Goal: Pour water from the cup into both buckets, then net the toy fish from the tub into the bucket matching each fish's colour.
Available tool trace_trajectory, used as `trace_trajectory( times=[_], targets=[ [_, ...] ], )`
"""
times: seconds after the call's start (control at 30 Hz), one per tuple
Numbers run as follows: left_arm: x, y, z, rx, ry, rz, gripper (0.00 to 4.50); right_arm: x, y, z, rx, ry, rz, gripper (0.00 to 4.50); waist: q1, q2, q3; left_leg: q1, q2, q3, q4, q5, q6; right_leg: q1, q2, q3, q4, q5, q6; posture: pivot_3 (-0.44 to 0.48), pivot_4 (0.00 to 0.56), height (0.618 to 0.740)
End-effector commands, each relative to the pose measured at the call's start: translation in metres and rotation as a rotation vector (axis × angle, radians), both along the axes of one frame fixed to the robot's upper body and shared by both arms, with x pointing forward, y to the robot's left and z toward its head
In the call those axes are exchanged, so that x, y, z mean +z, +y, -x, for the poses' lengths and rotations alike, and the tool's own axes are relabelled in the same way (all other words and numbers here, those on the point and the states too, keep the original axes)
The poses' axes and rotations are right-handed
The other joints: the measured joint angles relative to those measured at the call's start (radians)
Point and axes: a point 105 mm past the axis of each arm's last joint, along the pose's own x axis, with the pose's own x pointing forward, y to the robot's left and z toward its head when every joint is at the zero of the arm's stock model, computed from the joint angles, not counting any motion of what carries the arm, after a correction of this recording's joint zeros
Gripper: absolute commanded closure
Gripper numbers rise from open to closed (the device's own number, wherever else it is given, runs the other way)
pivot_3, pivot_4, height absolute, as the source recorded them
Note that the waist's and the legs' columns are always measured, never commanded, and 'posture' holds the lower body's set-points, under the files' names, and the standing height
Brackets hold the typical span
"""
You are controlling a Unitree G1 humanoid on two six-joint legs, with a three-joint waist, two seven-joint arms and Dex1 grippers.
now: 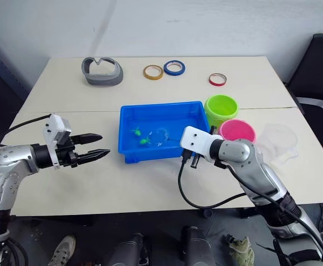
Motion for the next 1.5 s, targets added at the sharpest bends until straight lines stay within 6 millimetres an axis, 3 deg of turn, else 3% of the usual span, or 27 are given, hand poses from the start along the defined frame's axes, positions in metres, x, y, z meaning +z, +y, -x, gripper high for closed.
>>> trace_trajectory(
  times=[0.03,0.37,0.53,0.77,1.13,1.27,1.5],
  targets=[
    [0.012,-0.001,0.005,-0.006,-0.045,-0.004,1.22,0.003,0.007,0.0,0.013,-0.029,0.005,4.5,0.0,0.0,0.0,0.0,0.0,0.0,0.0,0.0,0.0,0.0,0.0,0.0,0.0,0.0,0.0,0.0,0.15,0.713],
    [0.015,0.0,0.008,0.002,-0.049,0.004,1.22,0.0,0.048,0.015,0.12,0.063,-0.122,4.5,-0.002,0.0,0.0,0.0,0.0,0.0,0.0,0.0,0.0,0.0,0.0,0.0,0.0,0.0,0.0,0.0,0.15,0.713],
    [0.016,0.003,0.01,0.012,-0.048,0.003,1.22,0.006,0.049,0.016,0.089,0.122,-0.22,4.5,-0.002,0.0,0.0,0.0,0.0,-0.001,0.0,0.0,0.0,0.0,0.0,0.0,0.0,0.0,0.0,0.0,0.15,0.713],
    [0.016,0.002,0.008,0.006,-0.051,0.009,1.22,0.029,0.031,0.017,0.029,0.186,-0.343,4.5,0.0,0.0,0.0,0.0,0.0,-0.001,0.0,0.0,0.0,0.0,-0.001,0.0,0.0,0.0,0.0,0.0,0.15,0.713],
    [0.022,-0.001,0.002,-0.023,-0.071,0.015,1.22,0.04,0.017,0.022,-0.002,0.189,-0.368,4.5,-0.002,0.0,0.0,0.0,0.0,-0.001,-0.001,-0.001,0.0,0.0,-0.001,0.0,0.0,0.0,-0.001,0.0,0.15,0.713],
    [0.024,-0.007,-0.003,-0.047,-0.084,0.026,1.22,0.053,0.009,0.023,-0.017,0.166,-0.406,4.5,0.0,0.0,0.0,0.0,0.0,-0.001,-0.001,-0.001,0.0,0.0,-0.001,-0.001,0.0,0.0,-0.001,0.0,0.15,0.713],
    [0.034,-0.027,-0.022,-0.151,-0.112,0.042,1.22,0.091,-0.04,0.019,-0.162,0.07,-0.523,4.5,0.006,0.0,0.0,-0.001,-0.001,-0.002,-0.001,-0.001,0.001,0.0,-0.002,-0.001,0.0,0.0,0.0,0.0,0.15,0.713]
  ],
)
